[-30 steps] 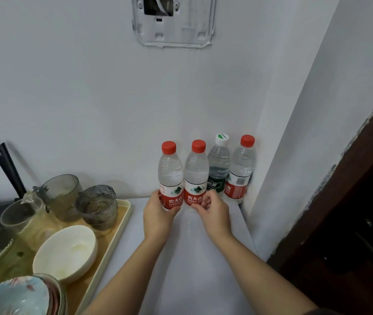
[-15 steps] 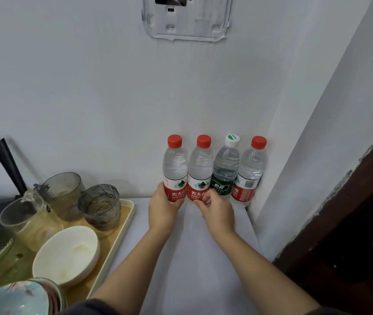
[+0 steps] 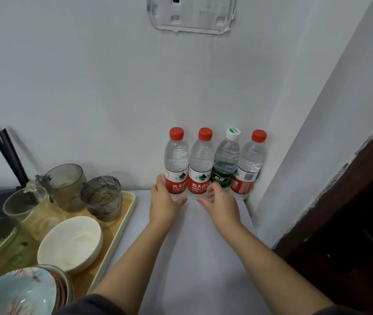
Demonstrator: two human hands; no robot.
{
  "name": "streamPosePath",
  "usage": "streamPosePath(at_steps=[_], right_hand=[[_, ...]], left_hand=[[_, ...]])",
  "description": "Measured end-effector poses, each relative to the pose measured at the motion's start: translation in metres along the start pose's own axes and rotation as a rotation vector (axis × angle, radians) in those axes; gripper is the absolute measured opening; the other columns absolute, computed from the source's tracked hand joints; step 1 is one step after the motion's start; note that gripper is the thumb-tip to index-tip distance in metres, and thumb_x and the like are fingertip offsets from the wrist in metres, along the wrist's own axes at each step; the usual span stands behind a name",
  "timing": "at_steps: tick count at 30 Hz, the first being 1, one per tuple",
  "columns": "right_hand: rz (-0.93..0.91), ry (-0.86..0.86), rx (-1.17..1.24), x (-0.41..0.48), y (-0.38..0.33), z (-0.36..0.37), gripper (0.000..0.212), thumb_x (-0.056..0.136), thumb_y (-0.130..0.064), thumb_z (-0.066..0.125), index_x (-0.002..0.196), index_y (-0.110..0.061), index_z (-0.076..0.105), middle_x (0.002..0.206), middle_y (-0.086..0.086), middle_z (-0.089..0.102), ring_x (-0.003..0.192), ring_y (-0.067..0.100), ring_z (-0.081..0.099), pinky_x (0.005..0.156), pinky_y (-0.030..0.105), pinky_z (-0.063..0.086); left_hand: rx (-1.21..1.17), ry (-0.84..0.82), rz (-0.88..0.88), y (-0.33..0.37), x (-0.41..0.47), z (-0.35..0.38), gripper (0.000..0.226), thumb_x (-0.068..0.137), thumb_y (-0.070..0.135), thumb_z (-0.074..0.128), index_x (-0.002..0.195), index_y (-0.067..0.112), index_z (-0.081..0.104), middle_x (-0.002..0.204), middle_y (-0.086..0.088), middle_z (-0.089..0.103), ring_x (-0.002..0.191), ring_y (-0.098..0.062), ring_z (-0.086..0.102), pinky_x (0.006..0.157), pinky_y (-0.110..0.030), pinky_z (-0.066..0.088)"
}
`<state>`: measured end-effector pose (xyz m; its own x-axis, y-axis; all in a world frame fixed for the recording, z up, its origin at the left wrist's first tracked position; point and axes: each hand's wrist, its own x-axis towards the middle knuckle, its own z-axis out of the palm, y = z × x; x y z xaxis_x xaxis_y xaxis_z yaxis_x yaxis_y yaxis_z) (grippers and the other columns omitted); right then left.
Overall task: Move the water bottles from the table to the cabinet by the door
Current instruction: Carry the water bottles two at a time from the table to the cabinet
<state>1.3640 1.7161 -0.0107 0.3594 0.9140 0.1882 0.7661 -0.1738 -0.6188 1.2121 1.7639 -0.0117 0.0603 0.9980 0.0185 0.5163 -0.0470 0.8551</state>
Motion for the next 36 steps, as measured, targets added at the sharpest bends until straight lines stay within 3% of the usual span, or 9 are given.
streamPosePath(at_steps=[4,7,10,16,18,22,27,30,36], right_hand=[[-0.105,-0.092,-0.277,-0.029,0.012,-0.018,0.055,0.089,-0.05,0.061,0.134,-0.019,0.05,0.137,0.001,0.052,0.129,0.022,0.043,0.102,0.036,0.036],[-0.115,-0.229,-0.433,-0.052,0.017,-0.028,0.071,0.093,-0.061,0.043,0.153,-0.027,0.023,0.162,0.004,0.016,0.15,0.026,0.007,0.119,0.044,0.01],[-0.128,-0.36,-0.485,-0.069,0.023,-0.036,0.075,0.094,-0.066,0.033,0.155,-0.034,0.004,0.165,0.001,-0.005,0.15,0.026,-0.014,0.119,0.051,-0.005],[-0.212,-0.5,-0.545,-0.085,0.036,-0.046,0.075,0.094,-0.067,0.028,0.154,-0.037,-0.006,0.163,0.002,-0.016,0.147,0.029,-0.023,0.117,0.056,-0.01],[-0.267,-0.536,-0.55,-0.089,0.039,-0.047,0.075,0.094,-0.067,0.028,0.154,-0.037,-0.006,0.163,0.002,-0.017,0.147,0.029,-0.024,0.117,0.058,-0.01],[-0.399,-0.619,-0.505,-0.103,0.035,-0.046,0.076,0.094,-0.066,0.03,0.154,-0.037,-0.006,0.163,0.002,-0.018,0.147,0.029,-0.024,0.116,0.058,-0.011],[-0.634,-0.737,-0.462,-0.135,0.017,-0.036,0.079,0.087,-0.072,0.016,0.153,-0.038,-0.008,0.162,0.0,-0.02,0.146,0.026,-0.026,0.116,0.057,-0.013],[-0.81,-0.759,-0.488,-0.159,0.001,-0.028,0.082,0.081,-0.074,0.003,0.153,-0.038,-0.011,0.162,0.001,-0.02,0.146,0.028,-0.027,0.115,0.058,-0.012],[-1.135,-0.841,-0.422,-0.22,-0.039,-0.011,0.078,0.086,-0.071,0.01,0.154,-0.035,-0.005,0.164,0.004,-0.012,0.148,0.029,-0.021,0.113,0.057,-0.013]], left_hand=[[0.408,0.006,0.116,-0.006,-0.037,-0.005,0.1,0.082,0.049,0.067,0.154,0.016,0.006,0.158,-0.013,0.019,0.146,-0.029,0.018,0.117,-0.045,0.022],[0.62,-0.082,0.108,-0.006,-0.069,-0.008,0.09,0.09,0.063,0.044,0.155,0.022,-0.004,0.163,-0.01,0.0,0.149,-0.032,0.0,0.118,-0.051,0.006],[0.747,-0.129,0.104,-0.007,-0.099,-0.01,0.085,0.091,0.068,0.032,0.154,0.026,-0.006,0.163,-0.008,-0.006,0.149,-0.032,-0.007,0.118,-0.053,0.001],[0.806,-0.151,0.031,-0.016,-0.146,-0.001,0.097,0.07,0.076,-0.005,0.154,0.029,-0.007,0.163,-0.008,-0.01,0.149,-0.031,-0.012,0.116,-0.054,-0.007],[0.779,-0.122,0.01,-0.021,-0.164,0.006,0.094,0.075,0.076,0.003,0.155,0.028,0.0,0.163,-0.008,-0.003,0.149,-0.031,-0.007,0.116,-0.054,-0.006],[0.753,-0.002,-0.049,-0.032,-0.209,0.011,0.083,0.085,0.07,0.029,0.152,0.02,0.03,0.158,-0.013,0.027,0.146,-0.036,0.02,0.115,-0.057,0.012],[0.678,0.155,-0.115,-0.042,-0.278,0.002,0.079,0.087,0.066,0.036,0.152,0.022,0.028,0.161,-0.008,0.02,0.149,-0.029,0.01,0.118,-0.052,0.001],[0.676,0.235,-0.207,-0.049,-0.319,-0.008,0.079,0.088,0.065,0.036,0.153,0.022,0.024,0.162,-0.006,0.015,0.15,-0.027,0.006,0.118,-0.056,0.003],[0.642,0.353,-0.476,-0.07,-0.403,-0.021,0.08,0.088,0.065,0.032,0.155,0.024,0.019,0.162,-0.005,0.013,0.15,-0.027,0.003,0.118,-0.055,0.001]])
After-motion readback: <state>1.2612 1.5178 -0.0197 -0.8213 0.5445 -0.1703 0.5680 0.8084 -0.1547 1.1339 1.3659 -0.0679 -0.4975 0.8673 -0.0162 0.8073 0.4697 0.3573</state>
